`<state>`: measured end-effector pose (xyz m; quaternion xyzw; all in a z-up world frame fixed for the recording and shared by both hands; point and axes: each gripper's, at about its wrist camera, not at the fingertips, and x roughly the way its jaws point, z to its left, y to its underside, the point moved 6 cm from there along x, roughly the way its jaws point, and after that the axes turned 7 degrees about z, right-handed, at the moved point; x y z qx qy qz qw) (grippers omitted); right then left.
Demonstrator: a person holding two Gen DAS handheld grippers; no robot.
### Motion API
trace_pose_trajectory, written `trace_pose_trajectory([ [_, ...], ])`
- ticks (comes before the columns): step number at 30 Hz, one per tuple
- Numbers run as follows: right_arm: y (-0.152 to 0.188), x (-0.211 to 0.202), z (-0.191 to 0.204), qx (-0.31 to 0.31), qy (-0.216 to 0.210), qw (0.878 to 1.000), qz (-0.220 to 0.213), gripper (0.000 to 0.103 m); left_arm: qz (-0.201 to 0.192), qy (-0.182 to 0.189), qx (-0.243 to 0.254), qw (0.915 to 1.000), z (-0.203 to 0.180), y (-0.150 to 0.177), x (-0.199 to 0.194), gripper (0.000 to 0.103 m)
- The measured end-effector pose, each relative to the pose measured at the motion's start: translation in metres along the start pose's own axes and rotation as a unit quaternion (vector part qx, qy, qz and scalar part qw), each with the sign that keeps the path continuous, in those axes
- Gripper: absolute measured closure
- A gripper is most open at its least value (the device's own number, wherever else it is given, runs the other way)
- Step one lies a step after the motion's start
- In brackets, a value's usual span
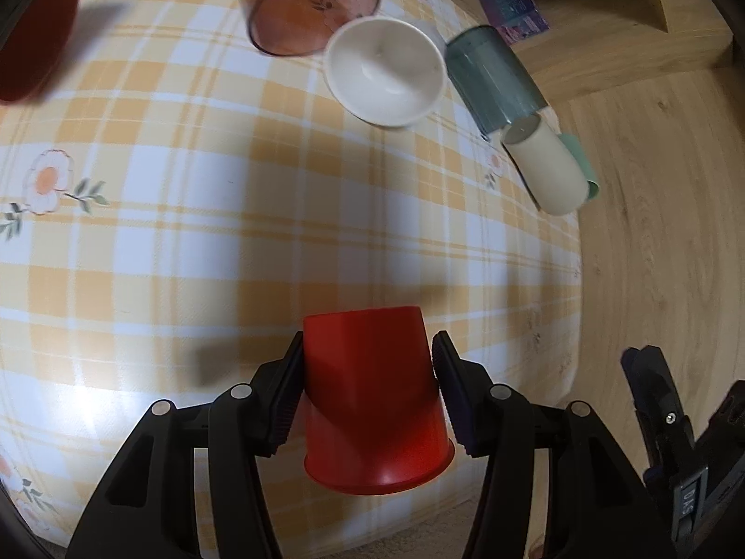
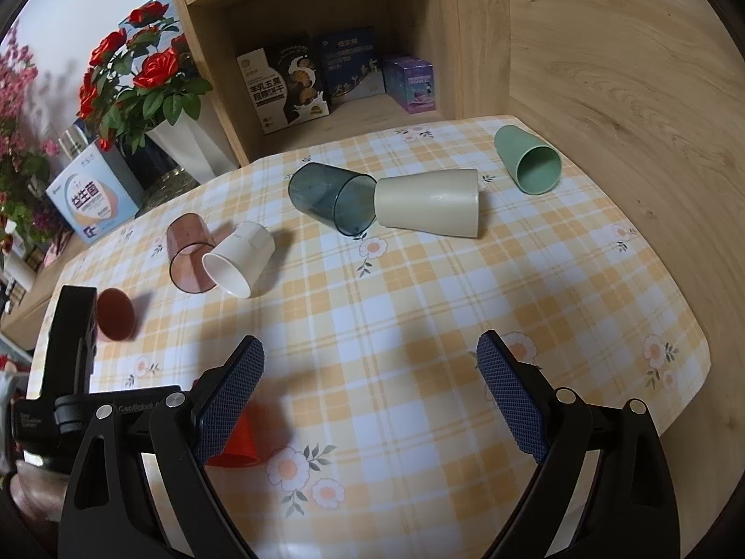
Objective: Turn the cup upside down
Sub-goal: 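Set the red cup down on the table and open the left tool, then move the right tool to the red cup and close on it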
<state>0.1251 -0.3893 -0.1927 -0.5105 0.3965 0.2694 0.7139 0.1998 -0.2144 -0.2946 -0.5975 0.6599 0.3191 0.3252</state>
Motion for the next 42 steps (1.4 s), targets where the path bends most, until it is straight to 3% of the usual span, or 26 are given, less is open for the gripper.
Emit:
trace_pose_trajectory([
  [2, 0.000, -0.001, 0.001, -0.001, 0.000, 1.000, 0.000, 0.013, -0.003, 0.005, 0.003, 1.0000, -0.001, 0.000, -0.003, 0.046],
  [5, 0.000, -0.001, 0.001, -0.001, -0.001, 1.000, 0.000, 0.013, -0.019, 0.015, 0.001, 0.9997, 0.000, -0.003, -0.014, 0.027],
  [9, 0.001, -0.001, 0.006, -0.002, -0.012, 1.000, 0.006, 0.013, -0.036, 0.017, 0.010, 0.9991, 0.003, -0.005, -0.030, 0.023],
  [16, 0.002, 0.000, 0.016, -0.009, -0.036, 0.999, 0.012, 0.013, -0.094, -0.027, 0.044, 0.9942, 0.016, -0.007, -0.076, 0.008],
  [18, 0.003, 0.000, 0.018, -0.010, -0.038, 0.999, 0.013, 0.013, -0.113, -0.054, 0.053, 0.9908, 0.024, -0.005, -0.091, 0.006],
  [21, 0.003, 0.001, 0.025, -0.018, -0.042, 0.999, 0.017, 0.013, -0.144, -0.108, 0.060, 0.9818, 0.040, 0.001, -0.116, 0.006],
  [24, 0.003, 0.003, 0.033, -0.031, -0.048, 0.998, 0.025, 0.013, -0.187, -0.156, 0.074, 0.9670, 0.056, 0.008, -0.142, 0.006],
  [29, 0.006, 0.012, 0.047, -0.050, -0.056, 0.996, 0.049, 0.013, -0.266, -0.220, 0.088, 0.9343, 0.076, 0.020, -0.188, 0.006],
  [34, 0.005, 0.024, 0.066, -0.086, -0.073, 0.990, 0.081, 0.013, -0.318, -0.263, 0.087, 0.9069, 0.091, 0.032, -0.220, 0.006],
  [39, -0.001, 0.044, 0.090, -0.109, -0.101, 0.978, 0.146, 0.014, -0.347, -0.286, 0.063, 0.8910, 0.111, 0.041, -0.242, 0.006],
  [42, -0.001, 0.055, 0.106, -0.127, -0.108, 0.969, 0.182, 0.014, -0.357, -0.290, 0.049, 0.8867, 0.121, 0.046, -0.249, 0.006],
])
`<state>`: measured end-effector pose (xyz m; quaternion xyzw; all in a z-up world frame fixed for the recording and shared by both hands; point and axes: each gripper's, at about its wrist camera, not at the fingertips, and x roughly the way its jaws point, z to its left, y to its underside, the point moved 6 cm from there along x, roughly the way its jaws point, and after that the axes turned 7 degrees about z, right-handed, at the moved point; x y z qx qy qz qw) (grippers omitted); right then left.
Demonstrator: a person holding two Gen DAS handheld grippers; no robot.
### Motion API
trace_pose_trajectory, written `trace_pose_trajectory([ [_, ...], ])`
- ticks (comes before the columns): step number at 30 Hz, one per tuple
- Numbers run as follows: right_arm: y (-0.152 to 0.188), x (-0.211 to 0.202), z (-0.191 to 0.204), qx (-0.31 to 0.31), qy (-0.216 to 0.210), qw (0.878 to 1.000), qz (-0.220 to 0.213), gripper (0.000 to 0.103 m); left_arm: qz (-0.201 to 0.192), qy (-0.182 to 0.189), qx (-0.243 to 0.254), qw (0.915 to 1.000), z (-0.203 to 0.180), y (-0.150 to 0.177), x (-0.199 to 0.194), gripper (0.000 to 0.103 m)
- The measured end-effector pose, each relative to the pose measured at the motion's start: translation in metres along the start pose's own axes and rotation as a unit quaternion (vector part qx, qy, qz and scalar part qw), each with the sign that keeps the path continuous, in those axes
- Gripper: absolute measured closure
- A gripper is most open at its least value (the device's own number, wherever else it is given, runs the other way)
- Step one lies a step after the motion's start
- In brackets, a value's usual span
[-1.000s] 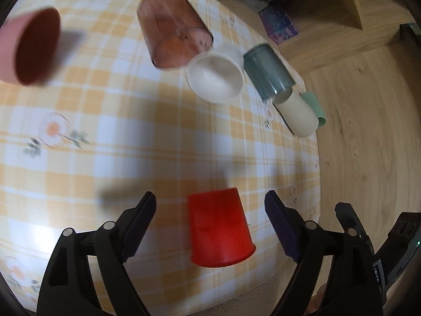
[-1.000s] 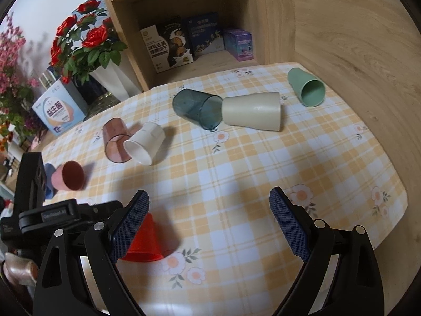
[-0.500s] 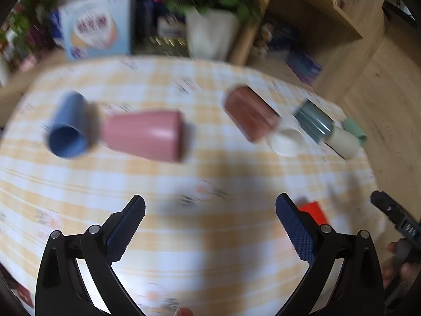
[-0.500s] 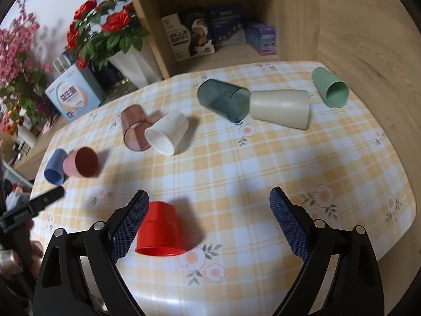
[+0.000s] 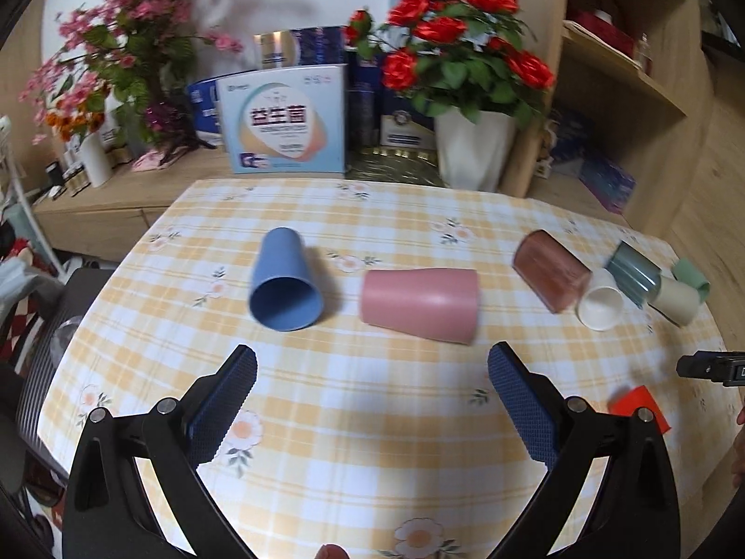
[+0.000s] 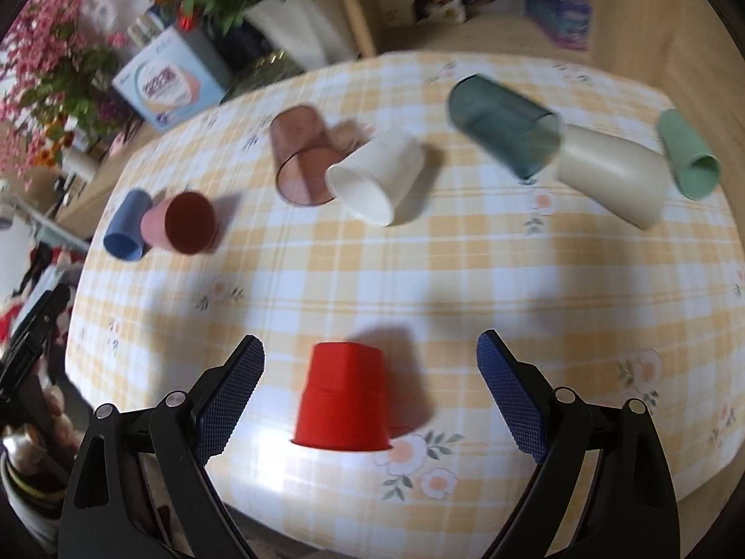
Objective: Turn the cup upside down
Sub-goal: 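Move the right tool to the red cup and close on it, then lift the red cup with the right tool and place it rim-down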
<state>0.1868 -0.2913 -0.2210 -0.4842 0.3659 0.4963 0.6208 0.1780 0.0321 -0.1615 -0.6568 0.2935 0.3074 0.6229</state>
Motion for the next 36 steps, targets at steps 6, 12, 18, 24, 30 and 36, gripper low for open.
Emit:
trace_pose_trajectory([
  [6, -0.008, 0.034, 0.006, -0.001, 0.005, 0.995, 0.095, 0.014, 0.005, 0.007, -0.020, 0.9998, 0.014, 0.009, 0.000, 0.006],
  [12, -0.011, 0.054, 0.009, -0.015, 0.033, 0.990, 0.137, 0.039, -0.002, 0.004, -0.016, 0.9999, 0.016, 0.013, -0.002, 0.006],
  [18, -0.008, 0.064, 0.018, -0.014, 0.038, 0.988, 0.147, 0.039, 0.007, 0.017, -0.025, 0.9995, 0.016, 0.015, 0.001, 0.006],
  [24, -0.009, 0.072, 0.026, -0.017, 0.046, 0.987, 0.151, 0.047, 0.012, 0.021, -0.030, 0.9993, 0.015, 0.017, 0.003, 0.006],
  [30, -0.010, 0.080, 0.026, -0.006, 0.041, 0.987, 0.156, 0.047, 0.022, 0.027, -0.032, 0.9989, 0.013, 0.020, 0.007, 0.006],
  [36, -0.007, 0.086, 0.026, -0.002, 0.028, 0.986, 0.162, 0.048, 0.024, 0.029, -0.033, 0.9987, 0.012, 0.021, 0.007, 0.006],
])
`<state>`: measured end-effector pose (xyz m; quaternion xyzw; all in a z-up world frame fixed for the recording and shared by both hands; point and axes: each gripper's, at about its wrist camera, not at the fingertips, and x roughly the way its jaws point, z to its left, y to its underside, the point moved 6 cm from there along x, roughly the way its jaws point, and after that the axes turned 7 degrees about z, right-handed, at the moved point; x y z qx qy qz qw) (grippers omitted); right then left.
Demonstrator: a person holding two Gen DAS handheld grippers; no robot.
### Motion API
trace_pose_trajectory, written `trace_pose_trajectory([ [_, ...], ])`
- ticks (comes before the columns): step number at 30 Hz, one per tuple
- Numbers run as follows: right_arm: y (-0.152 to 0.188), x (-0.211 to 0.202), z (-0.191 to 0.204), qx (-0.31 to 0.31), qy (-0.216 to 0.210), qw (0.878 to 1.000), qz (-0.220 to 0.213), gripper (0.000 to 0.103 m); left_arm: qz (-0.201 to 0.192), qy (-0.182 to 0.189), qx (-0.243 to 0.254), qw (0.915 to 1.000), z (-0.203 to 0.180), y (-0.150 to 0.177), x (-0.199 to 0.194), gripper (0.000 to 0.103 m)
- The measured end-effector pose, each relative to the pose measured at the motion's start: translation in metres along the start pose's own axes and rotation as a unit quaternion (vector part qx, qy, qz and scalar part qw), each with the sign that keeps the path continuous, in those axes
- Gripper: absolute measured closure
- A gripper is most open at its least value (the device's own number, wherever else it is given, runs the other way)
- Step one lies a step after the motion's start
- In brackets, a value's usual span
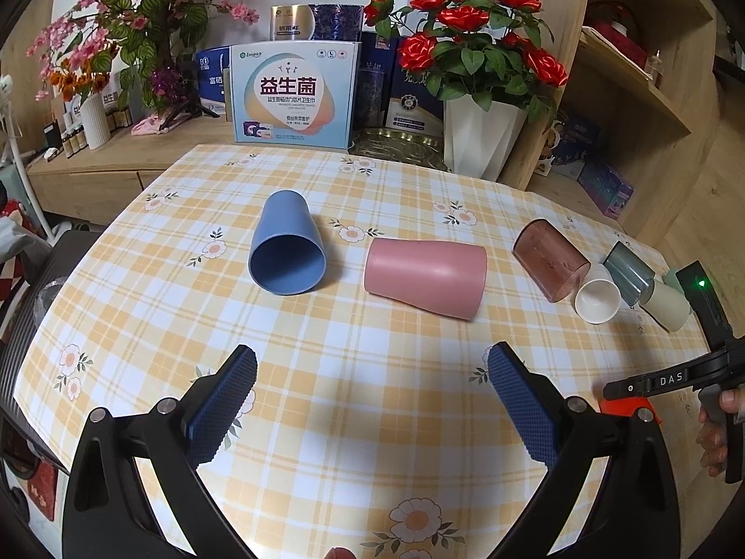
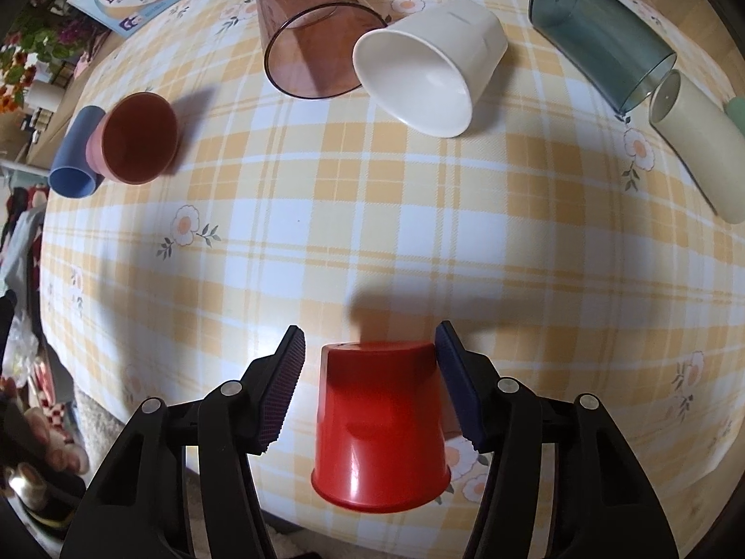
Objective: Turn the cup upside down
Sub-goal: 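Lift the red cup with the right tool and place it rim-down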
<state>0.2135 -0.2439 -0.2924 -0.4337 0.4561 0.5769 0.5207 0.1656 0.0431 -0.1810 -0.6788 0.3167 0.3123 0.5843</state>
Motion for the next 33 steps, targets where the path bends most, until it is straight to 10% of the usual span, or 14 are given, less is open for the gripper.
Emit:
trace_pose_trajectory([
  [33, 0.010, -0.015, 0.006, -0.058, 0.016, 0.998, -0.026, 0.054, 0.010, 0.006, -0.005, 0.9999, -0.002, 0.006, 0.000, 0.006],
])
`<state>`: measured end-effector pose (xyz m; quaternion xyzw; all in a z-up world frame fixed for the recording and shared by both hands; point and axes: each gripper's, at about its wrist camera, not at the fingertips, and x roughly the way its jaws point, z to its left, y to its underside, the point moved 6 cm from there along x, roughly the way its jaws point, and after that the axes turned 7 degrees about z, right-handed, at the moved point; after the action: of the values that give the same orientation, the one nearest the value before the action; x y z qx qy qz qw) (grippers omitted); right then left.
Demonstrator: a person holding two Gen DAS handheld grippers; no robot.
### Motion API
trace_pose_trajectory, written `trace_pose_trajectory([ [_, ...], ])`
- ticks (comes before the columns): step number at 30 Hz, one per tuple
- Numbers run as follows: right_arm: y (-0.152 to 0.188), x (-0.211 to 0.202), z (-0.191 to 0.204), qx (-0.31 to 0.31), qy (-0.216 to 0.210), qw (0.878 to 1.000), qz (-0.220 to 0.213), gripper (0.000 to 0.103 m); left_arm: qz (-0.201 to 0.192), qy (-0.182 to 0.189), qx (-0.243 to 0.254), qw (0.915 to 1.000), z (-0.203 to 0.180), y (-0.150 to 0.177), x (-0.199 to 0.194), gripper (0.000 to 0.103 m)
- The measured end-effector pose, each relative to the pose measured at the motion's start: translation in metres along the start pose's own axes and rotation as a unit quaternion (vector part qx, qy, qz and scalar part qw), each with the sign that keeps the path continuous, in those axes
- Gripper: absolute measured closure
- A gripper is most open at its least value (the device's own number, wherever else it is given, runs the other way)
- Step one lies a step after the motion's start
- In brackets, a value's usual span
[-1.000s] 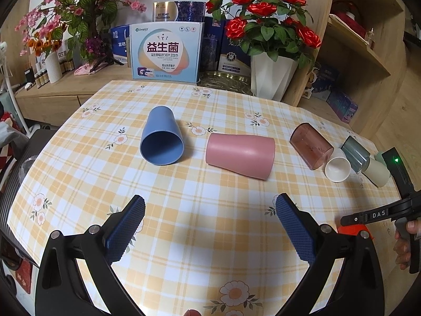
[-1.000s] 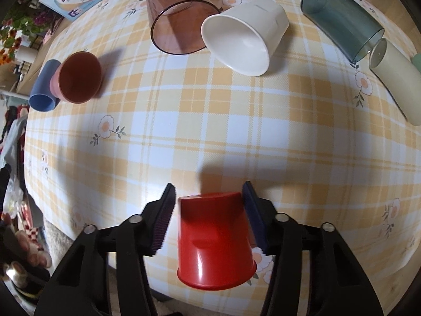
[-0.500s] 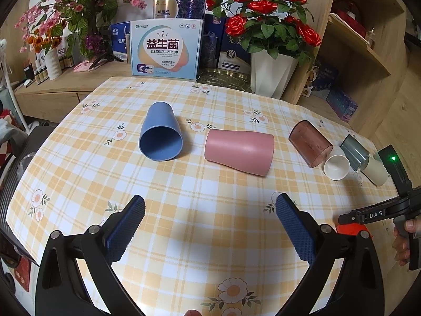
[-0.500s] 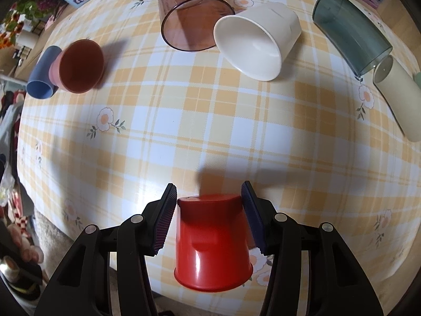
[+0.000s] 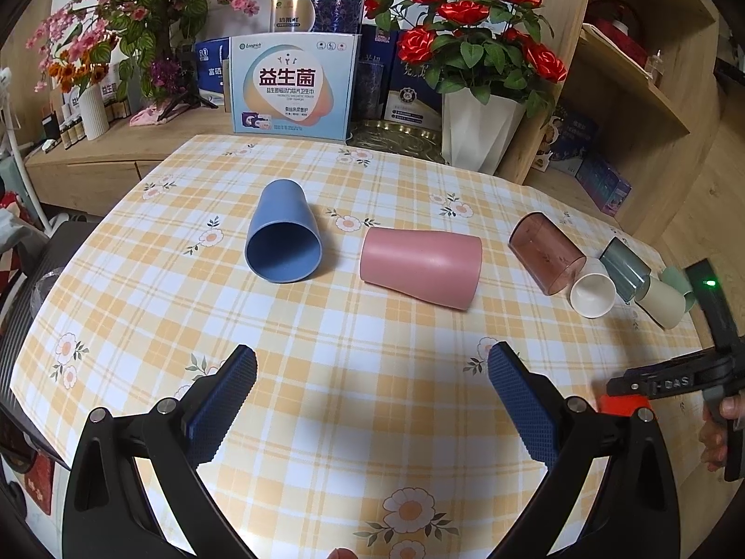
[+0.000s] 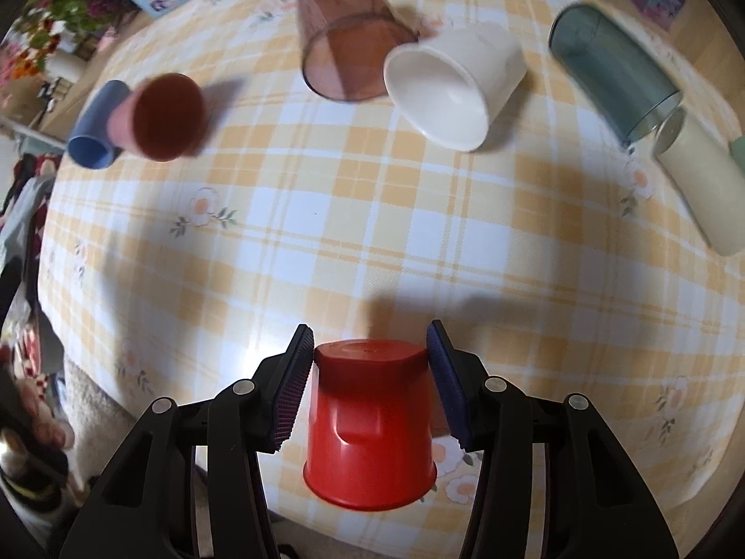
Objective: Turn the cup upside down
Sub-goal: 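Lift the red cup with the right tool and place it rim-down, then open the right tool and pull it back from the red cup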
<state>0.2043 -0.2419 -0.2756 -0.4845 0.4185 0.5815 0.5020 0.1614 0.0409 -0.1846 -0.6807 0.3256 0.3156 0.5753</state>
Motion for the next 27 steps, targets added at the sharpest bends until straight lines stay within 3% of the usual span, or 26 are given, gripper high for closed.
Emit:
trace_pose_trajectory([
  [3, 0.013, -0.019, -0.006, -0.018, 0.027, 0.998, -0.046, 0.054, -0.001, 0.000, 0.000, 1.0000, -0.002, 0.000, -0.002, 0.006],
  [9, 0.040, -0.037, -0.029, 0.004, 0.036, 0.994, -0.104, 0.054, -0.004, 0.002, 0.012, 0.9999, -0.013, 0.002, -0.008, 0.006],
  [15, 0.051, -0.056, -0.040, 0.011, 0.076, 0.980, -0.182, 0.055, -0.004, 0.000, 0.017, 0.9999, -0.018, 0.002, -0.011, 0.006],
  [16, 0.050, -0.057, -0.042, 0.013, 0.080, 0.979, -0.188, 0.072, -0.003, 0.000, 0.017, 0.9998, -0.018, 0.002, -0.011, 0.006],
  [17, 0.049, -0.057, -0.044, 0.016, 0.086, 0.977, -0.193, 0.078, -0.002, 0.000, 0.018, 0.9998, -0.019, 0.002, -0.011, 0.006],
  [27, 0.044, -0.057, -0.050, 0.041, 0.076, 0.976, -0.202, 0.079, -0.004, -0.003, 0.017, 0.9998, -0.019, 0.001, -0.015, 0.006],
])
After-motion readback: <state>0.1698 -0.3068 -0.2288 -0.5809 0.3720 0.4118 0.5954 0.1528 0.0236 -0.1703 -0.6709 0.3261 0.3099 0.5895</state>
